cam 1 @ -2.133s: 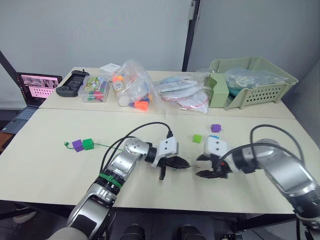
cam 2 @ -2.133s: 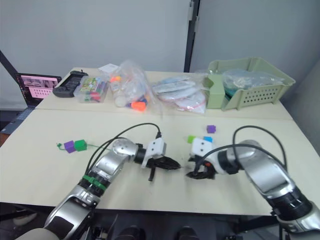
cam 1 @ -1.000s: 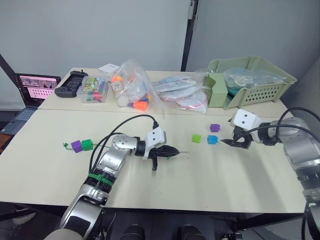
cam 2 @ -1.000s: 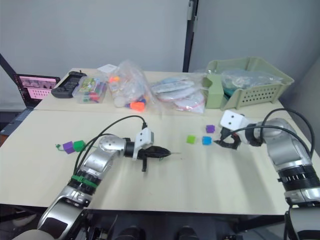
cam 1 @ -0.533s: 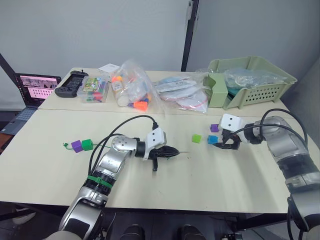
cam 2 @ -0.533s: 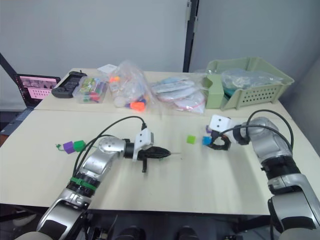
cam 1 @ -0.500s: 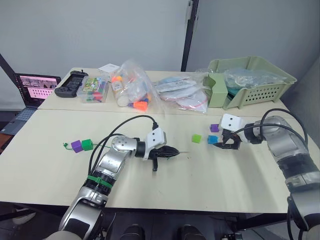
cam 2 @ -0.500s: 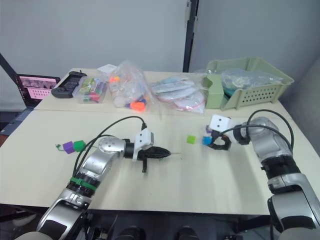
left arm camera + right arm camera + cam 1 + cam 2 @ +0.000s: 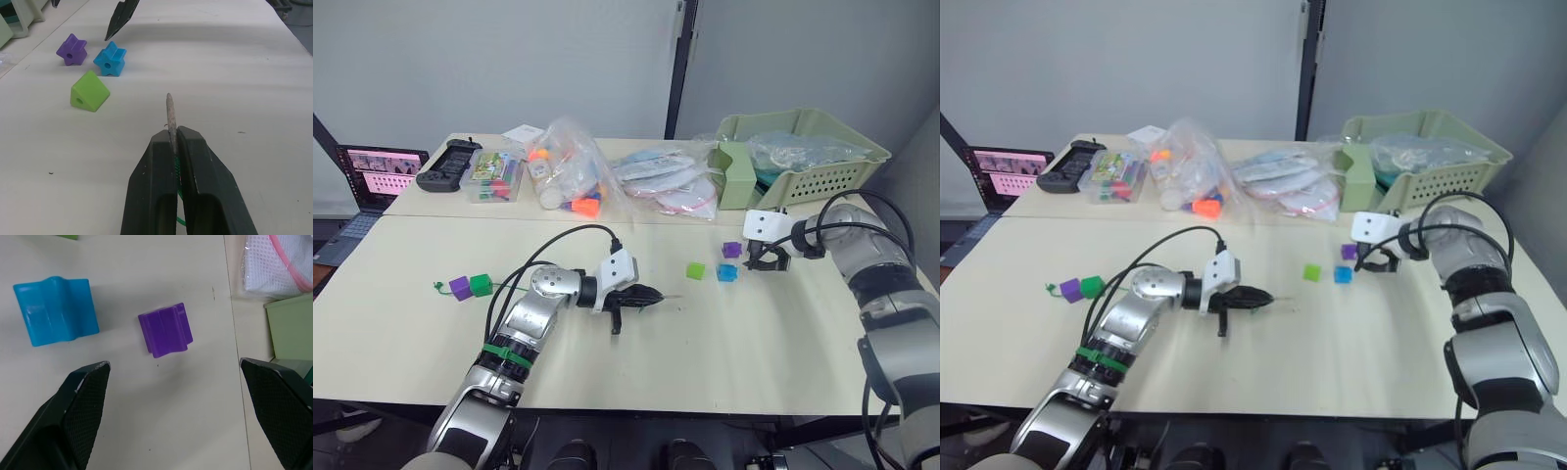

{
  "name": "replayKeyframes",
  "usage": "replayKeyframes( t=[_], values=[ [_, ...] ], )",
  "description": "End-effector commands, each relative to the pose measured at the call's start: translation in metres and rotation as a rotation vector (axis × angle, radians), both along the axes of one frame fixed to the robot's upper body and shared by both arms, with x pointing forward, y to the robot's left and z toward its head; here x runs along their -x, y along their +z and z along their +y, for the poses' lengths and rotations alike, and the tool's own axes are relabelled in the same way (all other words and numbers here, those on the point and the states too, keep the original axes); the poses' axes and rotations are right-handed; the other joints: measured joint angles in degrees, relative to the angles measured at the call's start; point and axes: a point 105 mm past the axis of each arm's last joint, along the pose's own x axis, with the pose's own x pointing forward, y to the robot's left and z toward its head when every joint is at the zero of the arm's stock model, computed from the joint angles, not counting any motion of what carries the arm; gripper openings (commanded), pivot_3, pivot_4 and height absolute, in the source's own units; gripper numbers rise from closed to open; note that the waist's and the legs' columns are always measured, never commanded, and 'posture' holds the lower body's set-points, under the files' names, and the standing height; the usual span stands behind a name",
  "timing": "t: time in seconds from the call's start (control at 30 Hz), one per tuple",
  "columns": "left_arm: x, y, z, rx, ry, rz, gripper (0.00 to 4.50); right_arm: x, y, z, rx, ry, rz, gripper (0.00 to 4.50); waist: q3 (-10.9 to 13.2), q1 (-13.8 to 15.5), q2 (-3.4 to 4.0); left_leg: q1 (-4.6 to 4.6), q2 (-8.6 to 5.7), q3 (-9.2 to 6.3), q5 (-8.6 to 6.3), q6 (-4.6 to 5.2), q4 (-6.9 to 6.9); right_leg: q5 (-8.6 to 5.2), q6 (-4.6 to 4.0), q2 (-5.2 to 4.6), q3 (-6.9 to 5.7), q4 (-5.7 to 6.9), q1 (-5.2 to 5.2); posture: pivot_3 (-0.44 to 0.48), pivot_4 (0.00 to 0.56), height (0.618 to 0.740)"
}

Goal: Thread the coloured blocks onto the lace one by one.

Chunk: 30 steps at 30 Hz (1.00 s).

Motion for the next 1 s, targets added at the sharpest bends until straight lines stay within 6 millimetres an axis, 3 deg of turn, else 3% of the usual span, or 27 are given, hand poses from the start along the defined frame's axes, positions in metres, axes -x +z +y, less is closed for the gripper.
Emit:
replayKeyframes(
  t=[0.03, 0.27, 0.37, 0.5, 0.73, 1.0],
  values=[
    [0.002, 0.010, 0.000, 0.020, -0.004, -0.037, 0.00, -0.005, 0.013, -0.007, 0.010, -0.031, -0.048, 4.47, 0.00, 0.02, 0.00, 0.00, 0.00, 0.00, 0.00, 0.00, 0.00, 0.00, 0.00, 0.00, 0.00, 0.00, 0.00, 0.000, 0.150, 0.737],
    [0.002, 0.009, 0.004, 0.014, 0.014, -0.035, 0.00, -0.005, 0.053, 0.000, -0.386, -0.148, 0.000, 4.47, 0.01, 0.02, 0.03, 0.00, 0.00, -0.03, 0.00, 0.00, -0.02, 0.01, -0.01, -0.01, -0.01, 0.01, 0.00, 0.000, 0.150, 0.737],
    [0.002, 0.009, 0.003, 0.015, 0.012, -0.035, 0.00, -0.007, 0.058, -0.013, -0.562, -0.302, -0.029, 4.47, 0.01, 0.14, 0.03, 0.00, 0.01, -0.07, 0.00, 0.00, -0.02, 0.01, -0.02, -0.02, -0.02, 0.02, 0.01, 0.000, 0.150, 0.737],
    [0.002, 0.009, 0.000, 0.017, 0.004, -0.034, 0.00, -0.001, 0.046, -0.032, -0.745, -0.494, -0.062, 4.47, 0.00, 0.82, 0.03, -0.02, 0.00, -0.12, 0.00, 0.00, -0.02, 0.02, -0.03, -0.03, -0.08, 0.00, 0.05, 0.000, 0.150, 0.737],
    [0.004, 0.007, -0.006, 0.010, -0.019, -0.031, 0.00, 0.004, 0.023, -0.007, -0.984, -0.593, -0.067, 4.47, -0.03, 0.10, 0.18, -0.04, -0.01, -0.10, 0.00, 0.00, -0.03, 0.02, -0.02, -0.04, 0.01, 0.06, -0.05, 0.000, 0.150, 0.737],
    [0.003, 0.007, -0.005, 0.006, -0.018, -0.032, 0.00, 0.002, 0.003, 0.009, -1.002, -0.624, -0.054, 4.47, -0.04, 0.22, 0.20, -0.02, -0.03, -0.04, 0.00, 0.00, -0.02, 0.02, -0.02, -0.03, -0.01, 0.03, 0.00, 0.000, 0.150, 0.737]
  ],
)
